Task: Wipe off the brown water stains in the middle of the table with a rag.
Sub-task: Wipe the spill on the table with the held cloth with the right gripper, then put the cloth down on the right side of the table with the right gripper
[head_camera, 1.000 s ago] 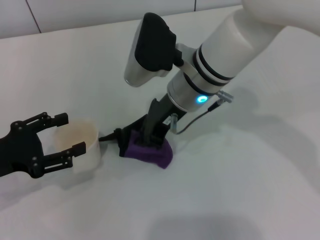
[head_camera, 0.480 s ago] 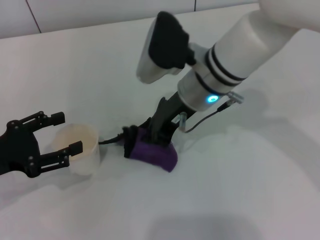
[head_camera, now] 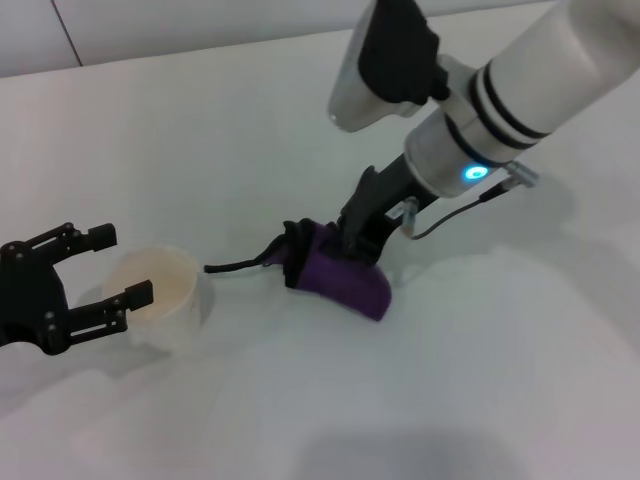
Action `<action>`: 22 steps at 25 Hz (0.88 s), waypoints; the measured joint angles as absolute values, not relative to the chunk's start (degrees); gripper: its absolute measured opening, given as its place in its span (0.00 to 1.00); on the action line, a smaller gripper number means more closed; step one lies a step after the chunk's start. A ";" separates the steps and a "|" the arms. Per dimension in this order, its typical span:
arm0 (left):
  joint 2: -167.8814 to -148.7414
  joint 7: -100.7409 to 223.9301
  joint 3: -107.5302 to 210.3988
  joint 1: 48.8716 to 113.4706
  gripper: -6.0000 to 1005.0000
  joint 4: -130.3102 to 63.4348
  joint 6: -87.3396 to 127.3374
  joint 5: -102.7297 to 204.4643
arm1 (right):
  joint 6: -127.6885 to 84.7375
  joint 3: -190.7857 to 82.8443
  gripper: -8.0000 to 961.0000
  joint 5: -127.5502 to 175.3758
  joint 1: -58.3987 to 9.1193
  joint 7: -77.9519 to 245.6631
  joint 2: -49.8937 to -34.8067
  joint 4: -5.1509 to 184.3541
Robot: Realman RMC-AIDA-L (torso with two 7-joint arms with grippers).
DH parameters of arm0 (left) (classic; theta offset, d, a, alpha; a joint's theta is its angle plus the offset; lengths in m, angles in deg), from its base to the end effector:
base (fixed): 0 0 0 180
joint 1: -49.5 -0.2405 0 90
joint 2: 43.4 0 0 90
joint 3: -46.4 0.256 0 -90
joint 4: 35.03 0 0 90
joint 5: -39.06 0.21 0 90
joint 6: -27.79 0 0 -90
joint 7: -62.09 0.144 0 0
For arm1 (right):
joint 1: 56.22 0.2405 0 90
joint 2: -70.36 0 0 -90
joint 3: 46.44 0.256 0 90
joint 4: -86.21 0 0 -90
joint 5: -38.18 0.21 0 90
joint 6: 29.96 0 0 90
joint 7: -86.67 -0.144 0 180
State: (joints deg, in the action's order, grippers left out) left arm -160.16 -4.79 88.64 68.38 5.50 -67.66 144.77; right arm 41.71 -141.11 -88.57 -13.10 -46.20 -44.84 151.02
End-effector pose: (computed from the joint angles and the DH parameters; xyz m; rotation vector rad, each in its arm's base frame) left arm -0.3007 0.2805 0.0287 -2.6512 -0.4311 -0.7515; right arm 0.1233 0.3711 -0.0595 -2.9029 0.4294 -0.2658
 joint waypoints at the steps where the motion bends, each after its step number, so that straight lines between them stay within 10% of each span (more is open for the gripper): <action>1: -160.16 -4.82 88.64 68.35 0.82 5.49 -67.66 144.70 | 42.33 -140.22 0.17 -89.17 -13.93 -45.91 -44.85 151.90; 22: -160.20 -6.11 88.68 68.40 0.81 5.49 -67.03 144.89 | 45.85 -131.14 0.18 -90.64 -18.76 -40.82 -44.68 153.79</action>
